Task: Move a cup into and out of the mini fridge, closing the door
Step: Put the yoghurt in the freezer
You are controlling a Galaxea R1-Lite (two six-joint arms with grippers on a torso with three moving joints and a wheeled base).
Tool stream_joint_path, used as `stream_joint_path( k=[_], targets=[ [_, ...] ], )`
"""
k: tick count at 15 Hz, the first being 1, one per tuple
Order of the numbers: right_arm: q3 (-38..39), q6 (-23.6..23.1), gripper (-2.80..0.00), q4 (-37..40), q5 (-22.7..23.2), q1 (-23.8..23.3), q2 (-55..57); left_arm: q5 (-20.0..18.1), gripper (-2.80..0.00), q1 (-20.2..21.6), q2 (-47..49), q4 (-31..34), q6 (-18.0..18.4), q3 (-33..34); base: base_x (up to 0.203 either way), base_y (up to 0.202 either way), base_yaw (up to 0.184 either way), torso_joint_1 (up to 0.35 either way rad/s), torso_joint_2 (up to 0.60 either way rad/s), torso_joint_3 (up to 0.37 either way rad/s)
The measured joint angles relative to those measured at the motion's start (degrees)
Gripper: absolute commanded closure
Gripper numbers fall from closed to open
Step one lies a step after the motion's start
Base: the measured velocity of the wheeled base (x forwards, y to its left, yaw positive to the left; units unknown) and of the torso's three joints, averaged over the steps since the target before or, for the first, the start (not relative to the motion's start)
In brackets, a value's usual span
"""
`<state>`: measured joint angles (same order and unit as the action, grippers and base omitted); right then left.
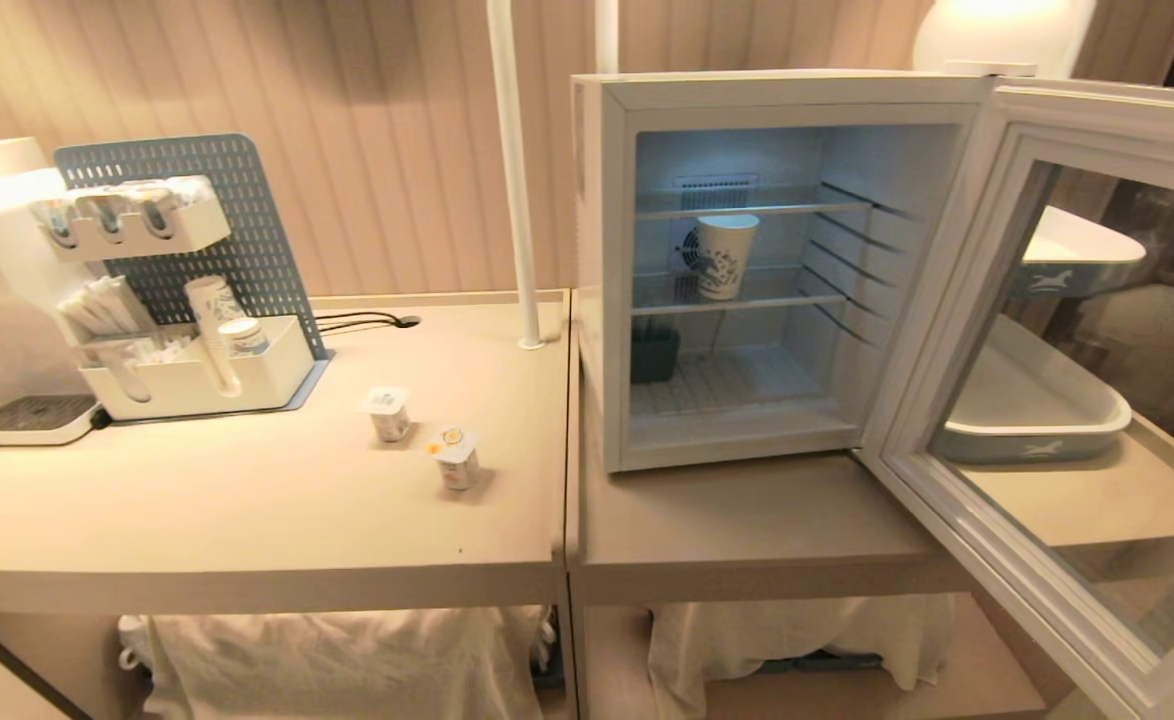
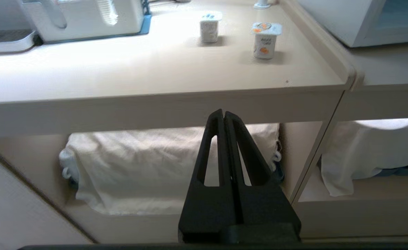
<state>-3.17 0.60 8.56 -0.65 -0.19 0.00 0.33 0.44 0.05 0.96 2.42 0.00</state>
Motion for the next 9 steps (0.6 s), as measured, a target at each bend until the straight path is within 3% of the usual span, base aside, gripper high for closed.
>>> stream_joint_path(
  k=[9],
  targets=[
    [0.0, 0.0, 0.00, 0.1, 0.0, 0.1, 0.0, -0.1, 0.00, 0.0, 0.0, 0.0, 0.1, 0.0, -0.188, 0.189, 0.003, 0.002, 0.00, 0.001]
  ],
)
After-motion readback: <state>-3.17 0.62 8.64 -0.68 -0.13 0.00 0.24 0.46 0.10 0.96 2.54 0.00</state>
